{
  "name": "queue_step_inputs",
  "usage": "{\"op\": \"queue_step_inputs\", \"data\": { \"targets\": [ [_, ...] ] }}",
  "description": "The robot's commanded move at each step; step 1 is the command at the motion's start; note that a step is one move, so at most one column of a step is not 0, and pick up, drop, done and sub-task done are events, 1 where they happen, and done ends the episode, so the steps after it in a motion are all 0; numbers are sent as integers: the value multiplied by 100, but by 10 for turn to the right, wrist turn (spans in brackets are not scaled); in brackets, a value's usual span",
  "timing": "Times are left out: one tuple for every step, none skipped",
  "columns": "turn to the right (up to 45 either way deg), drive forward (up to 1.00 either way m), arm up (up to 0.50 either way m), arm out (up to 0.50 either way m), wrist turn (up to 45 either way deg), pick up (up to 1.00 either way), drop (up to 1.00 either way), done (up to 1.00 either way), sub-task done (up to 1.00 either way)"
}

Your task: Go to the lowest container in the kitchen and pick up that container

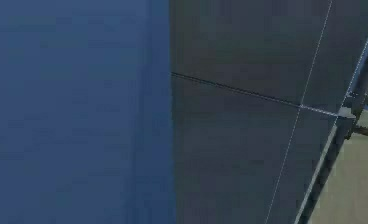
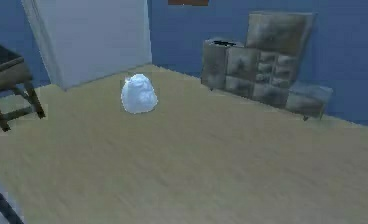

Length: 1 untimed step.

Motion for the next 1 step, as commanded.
{"op": "queue_step_inputs", "data": {
  "targets": [
    [450,0,0,0,0,0,0,0,0]
  ]
}}
